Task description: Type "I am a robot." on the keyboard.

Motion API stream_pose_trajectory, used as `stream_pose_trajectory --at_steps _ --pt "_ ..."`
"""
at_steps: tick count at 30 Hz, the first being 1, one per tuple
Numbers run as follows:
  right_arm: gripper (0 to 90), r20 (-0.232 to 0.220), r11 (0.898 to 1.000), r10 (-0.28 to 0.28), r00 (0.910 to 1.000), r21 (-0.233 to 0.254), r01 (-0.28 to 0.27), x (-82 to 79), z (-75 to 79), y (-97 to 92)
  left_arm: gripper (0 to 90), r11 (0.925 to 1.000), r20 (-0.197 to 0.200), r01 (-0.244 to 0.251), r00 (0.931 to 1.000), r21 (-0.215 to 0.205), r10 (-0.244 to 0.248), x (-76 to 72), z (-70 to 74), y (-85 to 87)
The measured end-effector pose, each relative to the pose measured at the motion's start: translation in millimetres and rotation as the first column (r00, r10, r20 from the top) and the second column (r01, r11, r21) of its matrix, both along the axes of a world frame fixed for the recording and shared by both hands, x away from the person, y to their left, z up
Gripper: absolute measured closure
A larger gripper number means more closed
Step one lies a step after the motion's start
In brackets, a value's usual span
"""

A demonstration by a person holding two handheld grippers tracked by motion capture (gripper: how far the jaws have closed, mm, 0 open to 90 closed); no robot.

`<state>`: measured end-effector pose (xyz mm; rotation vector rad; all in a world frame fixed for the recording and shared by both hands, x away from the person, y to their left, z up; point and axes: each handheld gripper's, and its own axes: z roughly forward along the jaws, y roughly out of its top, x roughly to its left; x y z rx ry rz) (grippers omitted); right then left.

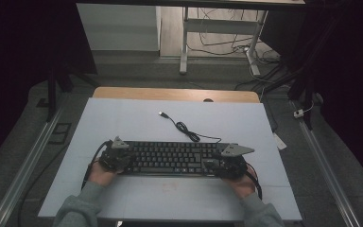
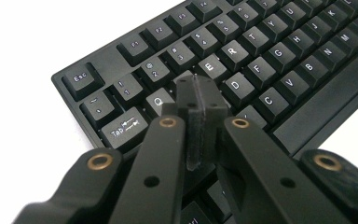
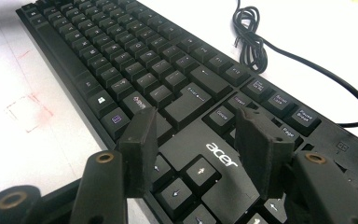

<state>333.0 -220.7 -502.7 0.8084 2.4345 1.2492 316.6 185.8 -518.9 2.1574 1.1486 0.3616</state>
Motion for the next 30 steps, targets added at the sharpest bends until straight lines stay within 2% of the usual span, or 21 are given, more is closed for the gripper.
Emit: stream_pose_trajectory --at_steps 14,16,21,22,28,30 --pt "49.0 -0.001 1.000 0.001 1.0000 -0.008 -0.001 -0.1 -0.3 0.4 88.3 1.0000 -0.002 -0.001 1.0000 0.000 0.001 1.0 -1.7 0.1" --pt "49.0 -0.001 1.000 0.001 1.0000 -0.008 -0.001 -0.1 -0.3 0.4 88.3 0.9999 -0.008 -0.004 1.0000 0.013 0.004 1.5 -4.0 -0.5" --pt "49.0 0.002 1.000 0.000 1.0000 -0.007 0.000 -0.2 0.0 0.4 88.3 1.0000 -0.002 -0.009 1.0000 0.004 0.009 0.9 -3.2 -0.3" --pt "49.0 0.003 1.000 0.001 1.0000 -0.003 0.000 -0.2 0.0 0.4 88.3 0.9999 0.010 -0.009 0.9999 -0.014 0.009 -0.5 -0.2 0.5" --pt "48.9 0.001 1.000 -0.003 1.0000 -0.003 0.003 0.4 0.0 -0.6 88.1 0.9981 0.045 -0.007 0.9989 -0.062 0.009 -3.9 10.7 3.4" --pt "49.0 0.004 1.000 -0.001 1.0000 -0.001 0.001 0.1 0.1 -0.4 83.2 0.9959 0.056 -0.002 0.9984 -0.091 0.007 -5.5 13.5 5.0"
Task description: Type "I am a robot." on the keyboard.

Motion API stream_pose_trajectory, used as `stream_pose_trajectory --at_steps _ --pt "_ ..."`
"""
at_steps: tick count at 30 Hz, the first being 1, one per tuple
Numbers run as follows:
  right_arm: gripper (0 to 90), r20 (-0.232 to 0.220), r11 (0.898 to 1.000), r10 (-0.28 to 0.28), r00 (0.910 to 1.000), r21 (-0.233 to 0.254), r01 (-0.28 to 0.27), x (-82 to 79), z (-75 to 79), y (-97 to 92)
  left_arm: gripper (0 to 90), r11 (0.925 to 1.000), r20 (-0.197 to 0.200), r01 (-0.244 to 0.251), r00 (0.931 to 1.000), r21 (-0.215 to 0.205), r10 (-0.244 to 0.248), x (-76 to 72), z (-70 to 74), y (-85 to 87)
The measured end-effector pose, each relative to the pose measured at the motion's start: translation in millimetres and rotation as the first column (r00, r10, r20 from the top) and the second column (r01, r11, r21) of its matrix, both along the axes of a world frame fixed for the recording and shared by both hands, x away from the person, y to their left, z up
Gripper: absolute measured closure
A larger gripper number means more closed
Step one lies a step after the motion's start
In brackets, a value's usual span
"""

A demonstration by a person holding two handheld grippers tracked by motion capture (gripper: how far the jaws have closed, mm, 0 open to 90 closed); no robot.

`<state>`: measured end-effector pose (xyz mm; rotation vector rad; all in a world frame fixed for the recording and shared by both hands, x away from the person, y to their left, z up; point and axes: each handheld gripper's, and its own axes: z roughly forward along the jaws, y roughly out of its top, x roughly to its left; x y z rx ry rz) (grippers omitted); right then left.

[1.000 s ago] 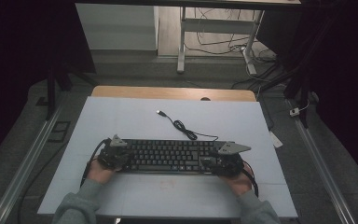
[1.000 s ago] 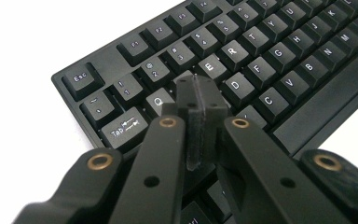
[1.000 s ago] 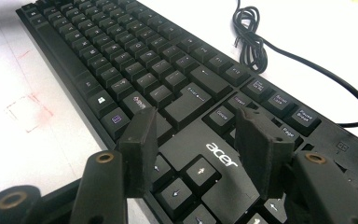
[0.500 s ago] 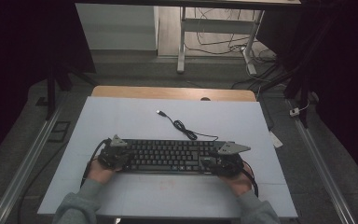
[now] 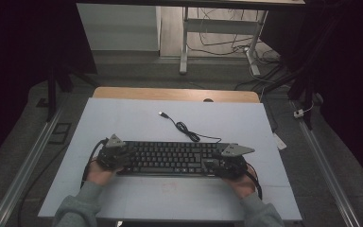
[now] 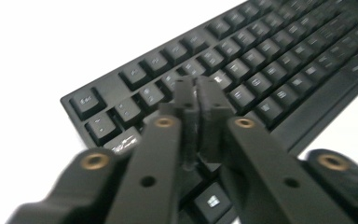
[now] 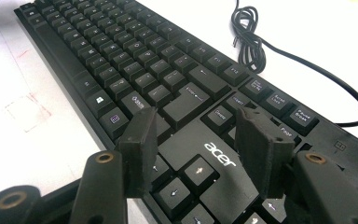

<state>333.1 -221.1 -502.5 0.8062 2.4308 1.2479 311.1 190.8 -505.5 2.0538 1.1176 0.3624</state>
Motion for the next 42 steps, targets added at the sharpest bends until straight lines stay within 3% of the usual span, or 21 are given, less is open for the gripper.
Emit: stream_pose_trajectory --at_steps 6,11,30,42 --pt "48.8 0.004 1.000 0.003 1.0000 0.001 -0.003 -0.9 0.2 1.0 52.3 0.9980 0.041 -0.010 0.9991 -0.063 0.013 -5.4 9.0 4.8" --pt "48.8 0.004 1.000 0.004 1.0000 -0.001 -0.004 -0.7 0.5 0.4 41.0 0.9959 0.034 -0.006 0.9994 -0.090 0.009 -5.6 12.0 6.4" --pt "48.9 0.016 1.000 0.009 0.9998 0.009 -0.009 -1.9 3.5 2.0 34.2 0.9965 0.031 0.010 0.9995 -0.083 -0.008 -6.7 13.6 3.2" --pt "49.7 0.012 0.999 0.035 0.9993 0.029 -0.035 -3.7 7.7 14.8 32.8 0.9975 0.022 0.011 0.9997 -0.070 -0.009 -6.4 12.3 0.6"
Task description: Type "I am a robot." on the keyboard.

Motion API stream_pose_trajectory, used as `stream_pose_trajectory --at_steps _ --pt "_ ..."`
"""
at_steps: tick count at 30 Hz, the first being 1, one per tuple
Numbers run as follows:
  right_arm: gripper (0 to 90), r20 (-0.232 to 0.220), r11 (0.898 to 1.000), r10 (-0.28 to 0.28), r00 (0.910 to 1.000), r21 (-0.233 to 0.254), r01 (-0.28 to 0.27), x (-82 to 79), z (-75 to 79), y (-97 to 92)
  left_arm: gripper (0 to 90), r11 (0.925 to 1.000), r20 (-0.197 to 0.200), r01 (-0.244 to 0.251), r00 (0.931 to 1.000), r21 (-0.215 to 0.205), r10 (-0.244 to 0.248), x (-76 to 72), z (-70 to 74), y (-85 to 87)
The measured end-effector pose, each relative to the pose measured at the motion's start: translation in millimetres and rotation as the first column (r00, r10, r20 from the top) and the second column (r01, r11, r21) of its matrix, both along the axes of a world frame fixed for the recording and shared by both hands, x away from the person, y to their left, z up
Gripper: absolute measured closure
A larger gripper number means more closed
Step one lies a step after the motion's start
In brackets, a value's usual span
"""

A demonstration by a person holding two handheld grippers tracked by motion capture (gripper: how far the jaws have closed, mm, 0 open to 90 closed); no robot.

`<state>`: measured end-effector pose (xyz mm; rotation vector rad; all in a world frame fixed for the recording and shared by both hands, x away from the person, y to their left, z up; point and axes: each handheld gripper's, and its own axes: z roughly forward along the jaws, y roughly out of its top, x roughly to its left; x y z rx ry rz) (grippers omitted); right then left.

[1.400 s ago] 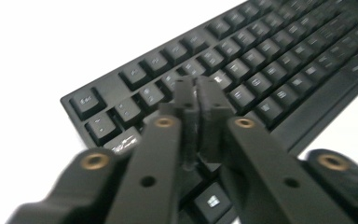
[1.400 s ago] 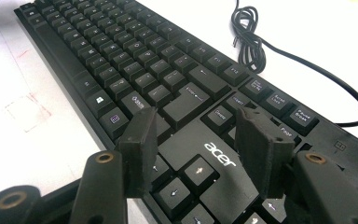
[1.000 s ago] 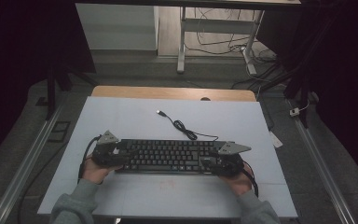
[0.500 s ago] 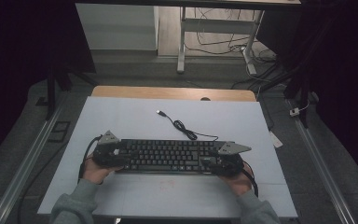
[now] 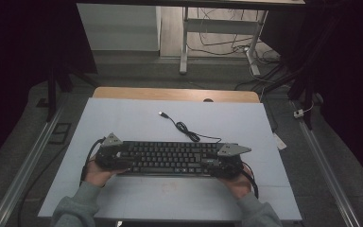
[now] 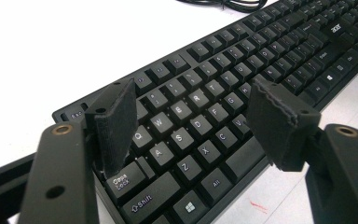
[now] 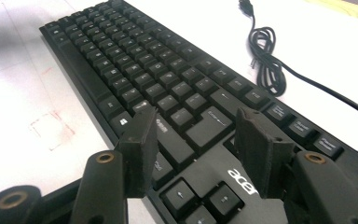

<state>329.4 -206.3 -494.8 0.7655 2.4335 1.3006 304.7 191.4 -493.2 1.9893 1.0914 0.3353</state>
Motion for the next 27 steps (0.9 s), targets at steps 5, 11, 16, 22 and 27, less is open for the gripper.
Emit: stream_pose_trajectory --at_steps 5,11,16,22,27 --pt "58.6 -0.006 1.000 0.024 0.9997 0.008 -0.024 -0.1 1.5 8.3 32.5 1.0000 0.003 -0.001 1.0000 0.002 0.001 -0.2 0.1 0.4" --pt "78.8 -0.018 0.998 0.063 0.9979 0.013 -0.062 0.0 1.5 19.9 32.3 1.0000 0.000 0.003 1.0000 0.006 -0.003 0.4 -0.5 -0.2" --pt "89.3 -0.021 0.997 0.083 0.9963 0.012 -0.083 -0.1 2.1 26.0 32.1 0.9999 -0.001 0.002 1.0000 0.010 -0.002 0.4 -1.0 -0.8" --pt "89.6 -0.027 0.995 0.095 0.9951 0.003 -0.095 1.1 1.1 38.8 31.9 0.9999 -0.002 0.001 1.0000 0.012 -0.001 0.2 -1.5 -1.8" --pt "89.5 -0.034 0.994 0.114 0.9930 0.001 -0.114 3.2 -0.5 54.3 31.5 0.9998 -0.006 0.005 1.0000 0.019 -0.005 0.5 -2.5 -3.2"
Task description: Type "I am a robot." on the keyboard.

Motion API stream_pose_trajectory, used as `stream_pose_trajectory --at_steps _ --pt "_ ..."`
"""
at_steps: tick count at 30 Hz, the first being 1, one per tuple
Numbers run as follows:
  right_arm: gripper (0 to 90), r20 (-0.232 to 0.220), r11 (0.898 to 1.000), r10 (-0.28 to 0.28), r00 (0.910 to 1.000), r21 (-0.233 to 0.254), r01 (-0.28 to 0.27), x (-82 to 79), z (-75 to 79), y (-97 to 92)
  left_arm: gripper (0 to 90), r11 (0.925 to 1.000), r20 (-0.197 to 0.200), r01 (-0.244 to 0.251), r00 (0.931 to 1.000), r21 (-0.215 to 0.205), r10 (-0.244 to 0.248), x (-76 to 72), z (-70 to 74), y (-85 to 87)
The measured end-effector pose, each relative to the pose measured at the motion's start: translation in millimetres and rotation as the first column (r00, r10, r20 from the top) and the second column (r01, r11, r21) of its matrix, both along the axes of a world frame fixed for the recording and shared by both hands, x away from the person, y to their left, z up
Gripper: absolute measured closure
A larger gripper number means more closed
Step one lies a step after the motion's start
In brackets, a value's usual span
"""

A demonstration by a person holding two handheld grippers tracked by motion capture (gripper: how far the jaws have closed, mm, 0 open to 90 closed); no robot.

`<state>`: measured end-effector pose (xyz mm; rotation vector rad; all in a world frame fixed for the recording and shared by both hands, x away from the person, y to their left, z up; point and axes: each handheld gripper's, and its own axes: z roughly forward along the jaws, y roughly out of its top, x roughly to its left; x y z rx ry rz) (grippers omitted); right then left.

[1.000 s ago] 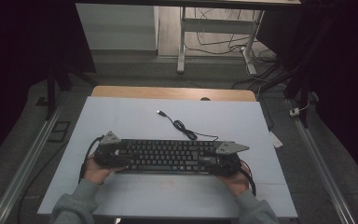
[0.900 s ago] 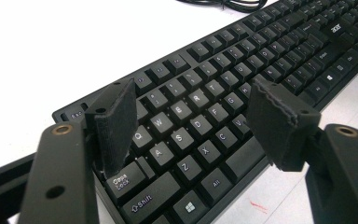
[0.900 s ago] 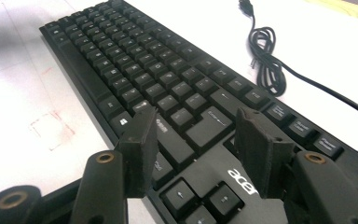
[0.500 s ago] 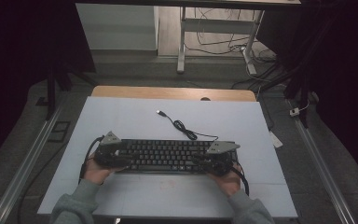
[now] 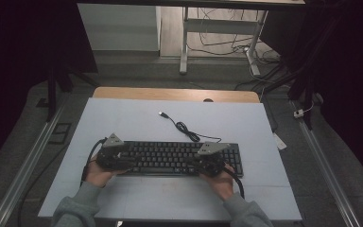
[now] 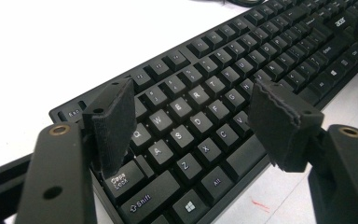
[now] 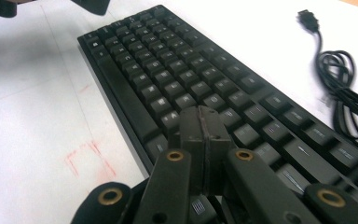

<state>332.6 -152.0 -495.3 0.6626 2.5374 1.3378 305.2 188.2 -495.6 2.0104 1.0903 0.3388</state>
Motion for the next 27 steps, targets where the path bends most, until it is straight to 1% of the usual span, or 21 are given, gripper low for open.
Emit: stream_pose_trajectory --at_steps 1,2,4,7,11,16,20,24,25,27 --pt "89.6 -0.008 1.000 0.002 1.0000 -0.004 -0.002 1.2 -1.7 5.8 31.5 1.0000 0.000 0.001 1.0000 -0.001 -0.001 -0.1 -0.1 -0.3" --pt "89.6 -0.008 1.000 0.002 1.0000 -0.004 -0.002 1.2 -1.7 5.8 31.5 1.0000 0.001 0.001 1.0000 0.000 -0.001 0.0 -0.1 -0.4" --pt "89.6 -0.011 1.000 0.005 0.9999 -0.013 -0.005 2.5 -3.0 11.1 31.5 1.0000 0.000 0.001 1.0000 -0.002 -0.001 0.6 -0.1 0.0" --pt "89.6 -0.022 1.000 0.008 0.9997 -0.011 -0.009 5.3 -5.2 20.5 31.4 1.0000 -0.002 0.002 1.0000 0.001 -0.002 0.5 -0.6 -0.2" --pt "89.5 -0.022 1.000 0.018 0.9996 -0.019 -0.019 5.5 -6.4 27.0 31.5 1.0000 0.001 0.000 1.0000 -0.003 0.000 1.0 -0.3 0.3" --pt "89.5 -0.034 0.999 0.029 0.9990 -0.030 -0.030 6.6 -8.7 36.5 31.5 1.0000 0.000 0.002 1.0000 0.001 -0.002 0.5 -0.5 -0.1" --pt "89.5 -0.033 0.999 0.034 0.9989 -0.035 -0.035 7.9 -9.5 41.1 31.4 1.0000 -0.004 0.002 1.0000 0.004 -0.002 0.8 -1.2 -0.8" --pt "89.4 -0.033 0.998 0.043 0.9985 -0.039 -0.044 9.0 -11.5 49.8 31.3 1.0000 -0.002 0.002 1.0000 0.002 -0.002 0.9 -1.0 -0.7" --pt "89.4 -0.034 0.998 0.044 0.9985 -0.047 -0.045 9.4 -11.9 51.0 31.3 1.0000 -0.002 0.002 1.0000 0.002 -0.002 1.0 -1.0 -0.4" --pt "89.4 -0.038 0.998 0.044 0.9983 -0.046 -0.046 9.8 -12.7 52.2 31.3 1.0000 -0.004 0.004 1.0000 0.004 -0.004 0.8 -1.4 -0.5"
